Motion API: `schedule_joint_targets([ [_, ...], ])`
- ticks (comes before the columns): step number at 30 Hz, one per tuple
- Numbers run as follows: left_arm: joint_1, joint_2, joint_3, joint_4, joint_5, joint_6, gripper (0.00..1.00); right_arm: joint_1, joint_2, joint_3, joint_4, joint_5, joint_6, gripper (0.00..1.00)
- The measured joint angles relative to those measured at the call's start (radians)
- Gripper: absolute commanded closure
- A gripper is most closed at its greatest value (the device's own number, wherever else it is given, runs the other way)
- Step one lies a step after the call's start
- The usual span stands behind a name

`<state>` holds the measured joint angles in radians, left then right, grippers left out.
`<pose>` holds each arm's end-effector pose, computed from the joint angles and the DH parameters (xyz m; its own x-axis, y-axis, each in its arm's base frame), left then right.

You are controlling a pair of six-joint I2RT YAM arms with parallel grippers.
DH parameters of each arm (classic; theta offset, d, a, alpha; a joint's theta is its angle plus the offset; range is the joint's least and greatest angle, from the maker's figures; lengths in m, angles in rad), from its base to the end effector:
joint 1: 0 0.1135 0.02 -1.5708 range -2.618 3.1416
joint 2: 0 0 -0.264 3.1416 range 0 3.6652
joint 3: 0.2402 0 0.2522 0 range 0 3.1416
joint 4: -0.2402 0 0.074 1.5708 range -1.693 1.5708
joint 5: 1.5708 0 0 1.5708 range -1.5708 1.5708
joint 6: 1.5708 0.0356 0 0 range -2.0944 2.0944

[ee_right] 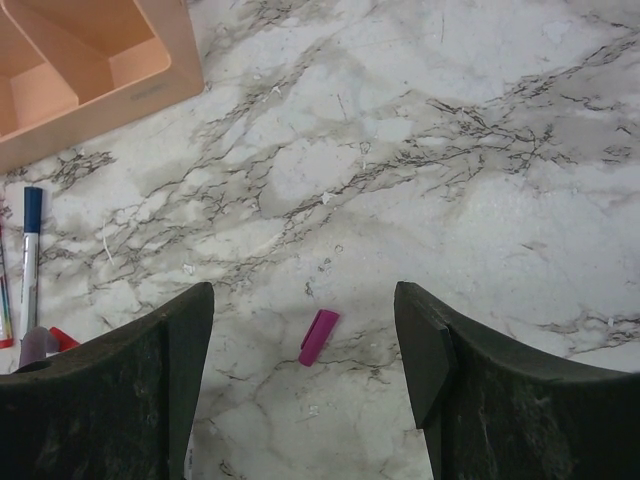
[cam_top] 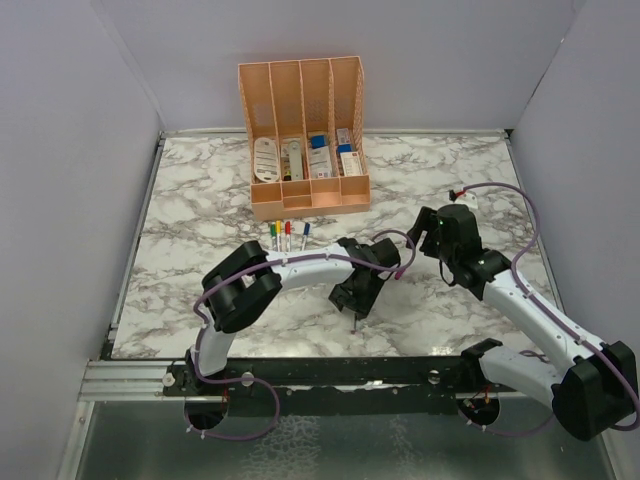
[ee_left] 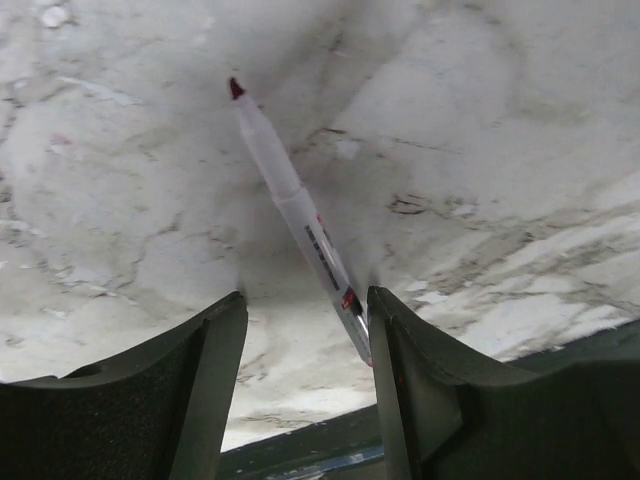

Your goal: Insert the pens into the pen caps

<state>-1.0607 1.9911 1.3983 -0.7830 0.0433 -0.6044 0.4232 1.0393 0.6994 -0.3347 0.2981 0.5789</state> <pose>0.1869 -0.3373 0.1599 -0.8919 0.4315 -0.1353 0.4486 0.8819 -0.1451 0.2063 0.0814 0.2485 -0.5770 0.3137 -0.7541 0.1580 0.9487 0.2737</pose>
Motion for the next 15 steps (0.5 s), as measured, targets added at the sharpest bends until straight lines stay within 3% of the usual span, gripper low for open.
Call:
schedule_joint_targets([
  [7,-0.003,0.030,0.014,-0.058,-0.106,0.001,0.47,0.000,0.000,-0.002,0.015,0.000,-0.001,0.28],
  [11,-0.003,0.040,0.028,-0.068,-0.106,0.000,0.65,0.000,0.005,-0.002,0.023,0.000,-0.001,0.28],
  [15,0.008,0.047,0.040,-0.070,-0.128,0.013,0.68,-0.003,0.020,-0.002,0.030,-0.003,-0.001,0.29],
])
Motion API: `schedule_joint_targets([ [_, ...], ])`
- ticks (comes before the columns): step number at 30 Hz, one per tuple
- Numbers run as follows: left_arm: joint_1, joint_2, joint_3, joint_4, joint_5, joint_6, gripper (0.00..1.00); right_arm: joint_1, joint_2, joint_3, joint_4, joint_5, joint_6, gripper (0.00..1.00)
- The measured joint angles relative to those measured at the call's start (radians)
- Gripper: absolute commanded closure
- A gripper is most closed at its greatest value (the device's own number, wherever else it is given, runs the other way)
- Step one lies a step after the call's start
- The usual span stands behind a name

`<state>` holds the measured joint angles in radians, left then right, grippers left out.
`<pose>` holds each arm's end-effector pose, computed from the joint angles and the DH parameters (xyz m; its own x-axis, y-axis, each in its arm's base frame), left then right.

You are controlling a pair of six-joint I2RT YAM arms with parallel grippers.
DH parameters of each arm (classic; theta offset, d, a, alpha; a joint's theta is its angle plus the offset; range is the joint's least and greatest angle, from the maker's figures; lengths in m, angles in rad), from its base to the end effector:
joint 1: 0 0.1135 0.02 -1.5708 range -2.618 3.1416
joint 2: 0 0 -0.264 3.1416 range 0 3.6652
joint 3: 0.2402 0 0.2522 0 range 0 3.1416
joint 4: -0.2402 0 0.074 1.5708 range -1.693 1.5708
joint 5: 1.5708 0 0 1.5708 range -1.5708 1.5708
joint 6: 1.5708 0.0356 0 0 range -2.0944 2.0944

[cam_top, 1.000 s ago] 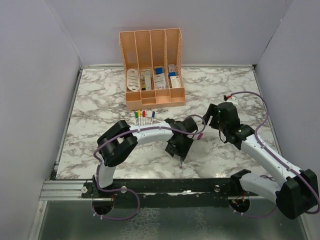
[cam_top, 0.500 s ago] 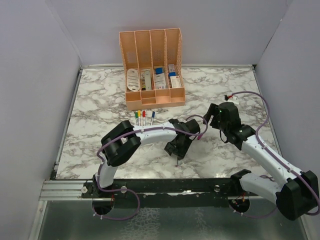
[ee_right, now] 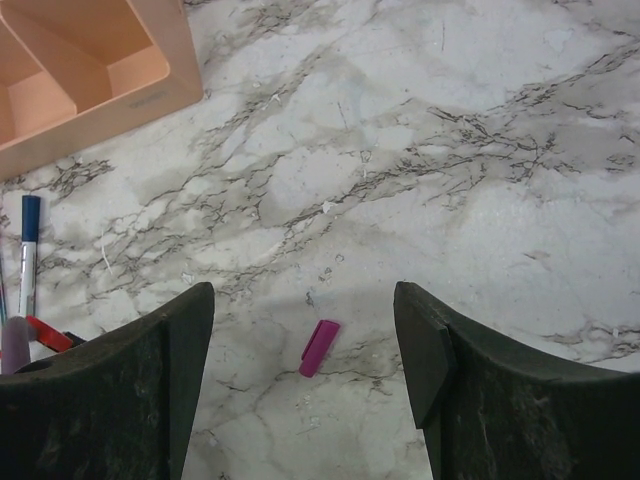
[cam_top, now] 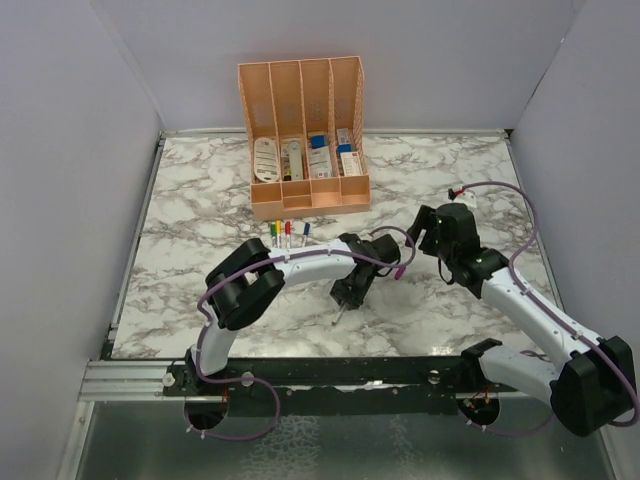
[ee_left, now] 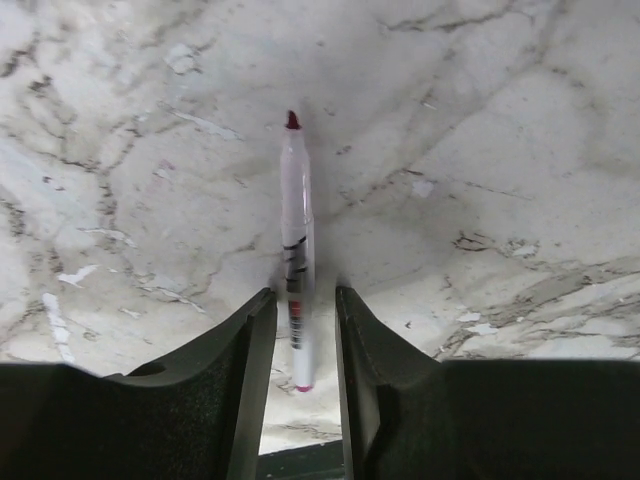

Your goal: Insert the pens into the pen caps

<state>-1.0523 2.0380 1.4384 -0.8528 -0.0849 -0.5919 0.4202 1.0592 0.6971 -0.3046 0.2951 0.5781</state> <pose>0.1949 -0.3354 0.1518 -0.8885 0.4354 -0.1450 0.4395 0.8982 0.0040 0.2106 0.0827 0.2462 -0.5721 0.3170 -0.7564 0.1564 0.9475 0.2788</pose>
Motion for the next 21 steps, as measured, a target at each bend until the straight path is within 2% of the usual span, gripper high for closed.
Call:
schedule_joint_targets([
  [10,0.077,-0.022,-0.033,0.001,-0.082,0.062,0.67,0.000,0.014,0.000,0.019,-0.023,0.001,0.31],
  [21,0.078,-0.048,-0.070,0.039,-0.088,0.087,0.67,0.000,0.048,0.001,0.021,-0.023,0.002,0.31],
])
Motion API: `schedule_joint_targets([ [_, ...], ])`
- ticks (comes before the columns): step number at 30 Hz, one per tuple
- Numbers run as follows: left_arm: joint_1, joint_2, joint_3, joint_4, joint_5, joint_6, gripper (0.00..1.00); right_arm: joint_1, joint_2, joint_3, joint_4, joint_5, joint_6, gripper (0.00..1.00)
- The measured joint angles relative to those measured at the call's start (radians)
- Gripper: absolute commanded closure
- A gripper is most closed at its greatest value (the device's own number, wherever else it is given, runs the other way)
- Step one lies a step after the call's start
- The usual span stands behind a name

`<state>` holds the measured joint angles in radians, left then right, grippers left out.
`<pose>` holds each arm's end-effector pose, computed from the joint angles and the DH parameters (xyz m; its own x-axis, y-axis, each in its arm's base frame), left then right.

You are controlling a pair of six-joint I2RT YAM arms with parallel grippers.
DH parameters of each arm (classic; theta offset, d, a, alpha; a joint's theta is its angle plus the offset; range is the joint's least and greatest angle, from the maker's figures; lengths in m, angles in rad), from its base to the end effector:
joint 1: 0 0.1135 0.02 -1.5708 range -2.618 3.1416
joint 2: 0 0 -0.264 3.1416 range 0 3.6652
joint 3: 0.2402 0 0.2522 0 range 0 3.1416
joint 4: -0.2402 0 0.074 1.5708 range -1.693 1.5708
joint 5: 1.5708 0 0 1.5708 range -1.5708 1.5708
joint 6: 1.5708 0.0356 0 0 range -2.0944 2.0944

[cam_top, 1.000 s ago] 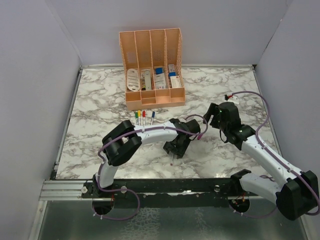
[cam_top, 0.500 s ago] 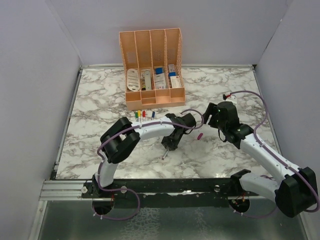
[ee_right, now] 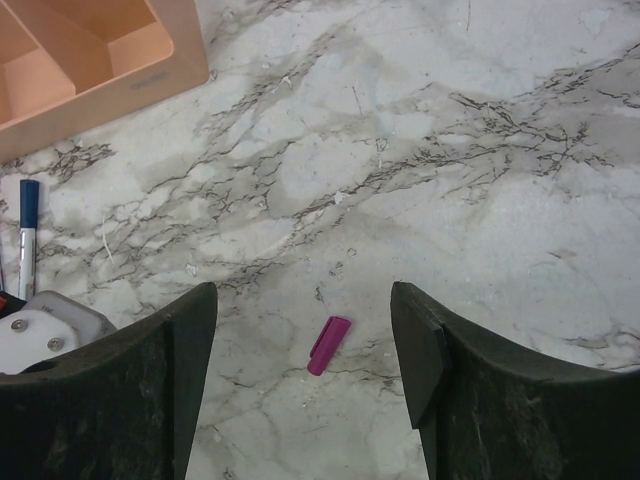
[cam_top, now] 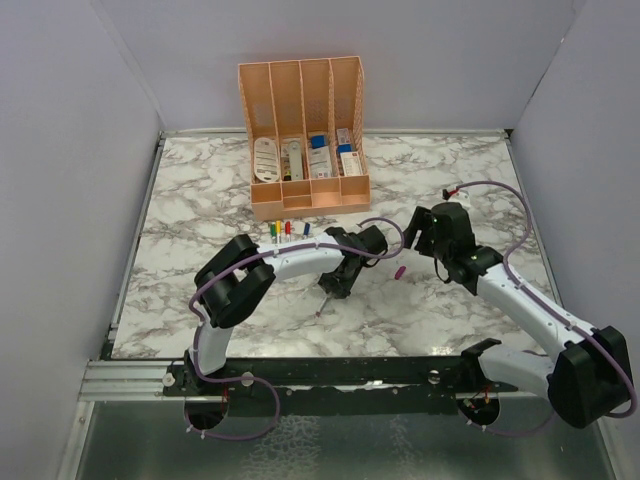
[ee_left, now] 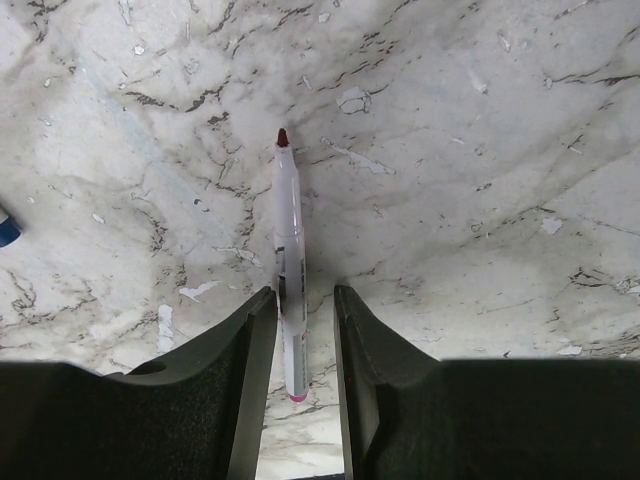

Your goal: Insert the pens into the pen caps

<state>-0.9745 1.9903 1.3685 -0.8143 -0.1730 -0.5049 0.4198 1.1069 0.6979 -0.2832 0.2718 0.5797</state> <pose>0.2164 -0.3079 0.1526 -0.8750 0.4408 -0.2000 0.4328 0.8975 0.0843 0.2175 0.0866 0.2381 -0.5993 0.3104 -0.7379 0.1487 0.9489 0.2784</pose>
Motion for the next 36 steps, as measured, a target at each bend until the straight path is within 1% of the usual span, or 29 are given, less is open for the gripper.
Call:
schedule_joint_targets([
  [4,0.000,0.000,-0.002,0.005,0.006,0.017,0.67,0.000,0.010,0.003,0.000,0.000,0.000,0.31],
  [8,0.000,0.000,-0.005,0.013,0.019,0.032,0.78,0.000,0.026,0.013,-0.001,0.000,0.001,0.31],
  [15,0.007,-0.001,-0.010,0.029,0.056,0.053,0.80,0.000,0.029,0.021,-0.002,0.002,0.015,0.31],
  [21,0.047,-0.017,-0.043,0.065,0.137,0.065,0.89,0.000,0.029,0.021,-0.006,0.009,0.020,0.32],
  [25,0.072,-0.019,-0.048,0.075,0.184,0.076,0.87,0.000,0.028,0.021,-0.007,0.017,0.022,0.34],
  [27,0.080,-0.019,-0.050,0.078,0.201,0.079,0.87,0.000,0.029,0.021,-0.010,0.024,0.026,0.37],
  [30,0.090,-0.019,-0.051,0.081,0.222,0.082,0.88,0.000,0.043,0.027,-0.036,0.034,0.040,0.38],
  [33,0.091,-0.019,-0.053,0.082,0.233,0.082,0.94,0.000,0.080,0.040,-0.066,0.038,0.055,0.38],
  [35,0.093,-0.019,-0.053,0.083,0.237,0.082,1.00,0.000,0.103,0.040,-0.083,0.038,0.066,0.38],
  [36,0.093,-0.019,-0.053,0.083,0.237,0.082,1.00,0.000,0.118,0.040,-0.095,0.037,0.072,0.39],
])
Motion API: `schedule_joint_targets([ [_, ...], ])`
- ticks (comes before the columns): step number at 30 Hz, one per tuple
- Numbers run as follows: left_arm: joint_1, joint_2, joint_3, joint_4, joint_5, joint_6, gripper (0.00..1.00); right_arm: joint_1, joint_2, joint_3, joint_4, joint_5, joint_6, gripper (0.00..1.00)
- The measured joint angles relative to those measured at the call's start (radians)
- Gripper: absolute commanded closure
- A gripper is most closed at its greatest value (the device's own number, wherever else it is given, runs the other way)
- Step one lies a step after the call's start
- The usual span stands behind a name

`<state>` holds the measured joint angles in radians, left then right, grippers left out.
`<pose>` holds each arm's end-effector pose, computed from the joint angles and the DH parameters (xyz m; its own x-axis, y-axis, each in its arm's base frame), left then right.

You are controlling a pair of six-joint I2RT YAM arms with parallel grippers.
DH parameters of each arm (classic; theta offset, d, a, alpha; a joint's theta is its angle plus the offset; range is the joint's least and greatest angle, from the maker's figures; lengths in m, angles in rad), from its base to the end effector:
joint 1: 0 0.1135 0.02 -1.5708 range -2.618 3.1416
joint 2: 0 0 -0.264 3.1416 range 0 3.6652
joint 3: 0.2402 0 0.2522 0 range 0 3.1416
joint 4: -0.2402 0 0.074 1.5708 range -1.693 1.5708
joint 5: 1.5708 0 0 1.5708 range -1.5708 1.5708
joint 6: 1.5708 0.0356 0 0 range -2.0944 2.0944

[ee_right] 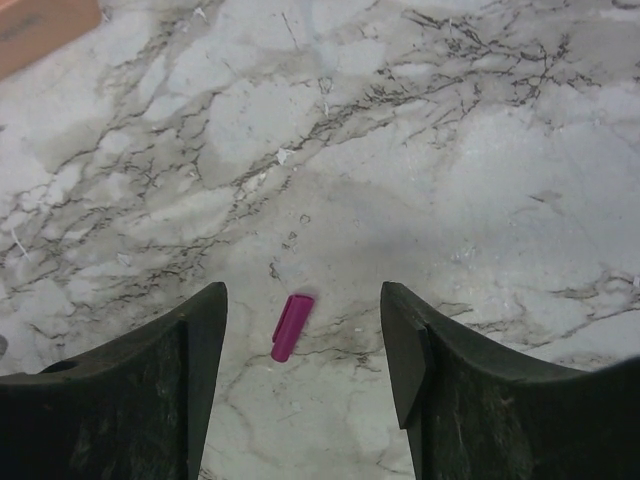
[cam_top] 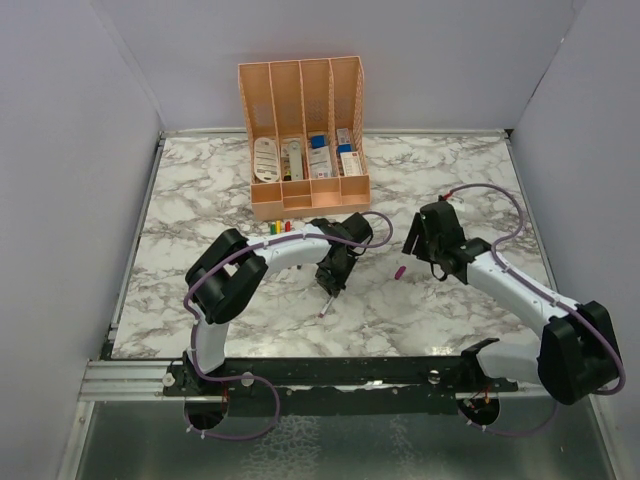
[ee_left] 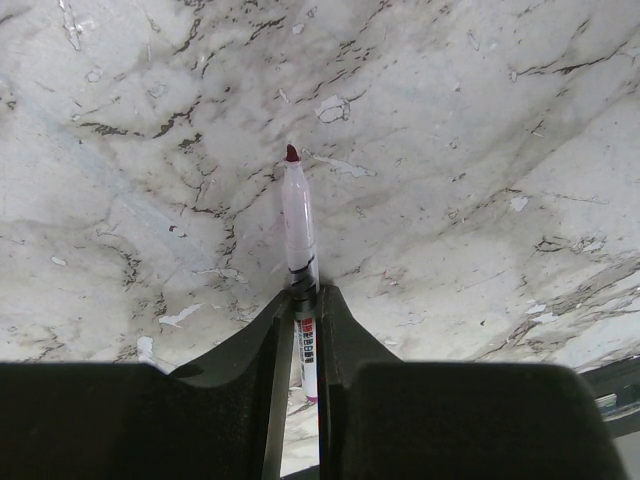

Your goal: Insert the pens into the pen caps

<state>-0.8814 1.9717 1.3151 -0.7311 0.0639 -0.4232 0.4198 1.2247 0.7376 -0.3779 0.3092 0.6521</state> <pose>0.2359 -0.2897 0.1469 -0.8895 0.4348 -0.1402 0.4520 0.8822 -0.1320 0.2281 0.0900 0.2181 -0.6786 0.3302 -0.6561 0.2565 0.9436 0.2096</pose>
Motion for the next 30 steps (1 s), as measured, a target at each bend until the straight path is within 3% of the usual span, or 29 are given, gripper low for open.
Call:
schedule_joint_targets([
  [9,0.001,0.000,0.000,0.000,0.000,0.000,1.00,0.000,0.084,-0.002,-0.038,-0.027,0.024,0.50],
  [22,0.001,-0.006,-0.004,0.005,-0.004,-0.001,1.00,0.000,0.139,-0.003,-0.041,-0.118,0.023,0.51],
  [30,0.000,-0.017,-0.012,0.013,-0.013,-0.004,1.00,0.000,0.174,-0.004,-0.040,-0.146,0.024,0.58],
])
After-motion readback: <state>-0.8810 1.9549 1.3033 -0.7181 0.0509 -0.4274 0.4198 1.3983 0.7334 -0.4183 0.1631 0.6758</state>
